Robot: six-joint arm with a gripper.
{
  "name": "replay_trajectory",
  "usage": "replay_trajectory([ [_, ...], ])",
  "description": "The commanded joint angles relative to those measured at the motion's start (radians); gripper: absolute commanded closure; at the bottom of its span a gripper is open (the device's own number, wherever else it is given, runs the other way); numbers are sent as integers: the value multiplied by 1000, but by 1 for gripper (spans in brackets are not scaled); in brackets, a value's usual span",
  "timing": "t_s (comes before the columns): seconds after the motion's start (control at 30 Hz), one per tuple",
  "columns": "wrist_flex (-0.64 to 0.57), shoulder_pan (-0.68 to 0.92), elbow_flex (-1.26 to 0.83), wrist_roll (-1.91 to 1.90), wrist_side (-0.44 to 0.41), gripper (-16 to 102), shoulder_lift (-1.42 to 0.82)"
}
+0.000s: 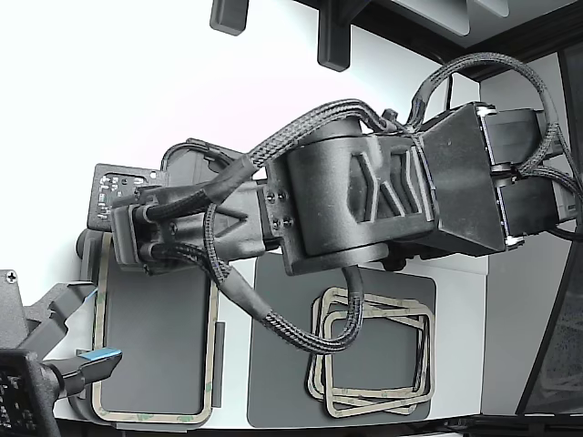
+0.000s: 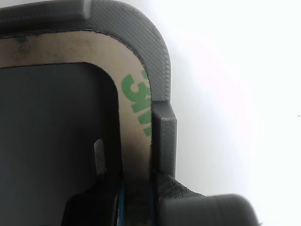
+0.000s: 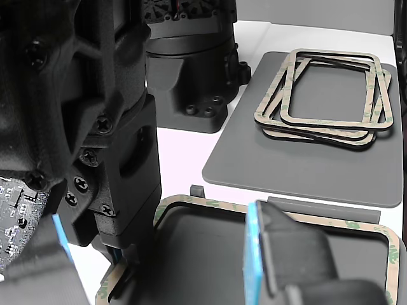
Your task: Move top rectangular frame to the holder.
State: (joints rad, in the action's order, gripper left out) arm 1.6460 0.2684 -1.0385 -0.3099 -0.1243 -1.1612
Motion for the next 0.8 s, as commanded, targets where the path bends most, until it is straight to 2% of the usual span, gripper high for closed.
replay_trajectory([
  [0.0, 8, -11, 28, -2, 2, 96, -25],
  [0.3, 8, -11, 26, 5, 6, 89, -25],
  [0.5, 8, -9, 23, 23, 15, 69, -25],
  [0.6, 8, -8, 26, 28, 20, 54, -26],
  [0.67, 8, -8, 26, 29, 21, 39, -26],
  [0.7, 8, -8, 26, 34, 23, 29, -26],
  [0.77, 8, -8, 26, 34, 26, 0, -26],
])
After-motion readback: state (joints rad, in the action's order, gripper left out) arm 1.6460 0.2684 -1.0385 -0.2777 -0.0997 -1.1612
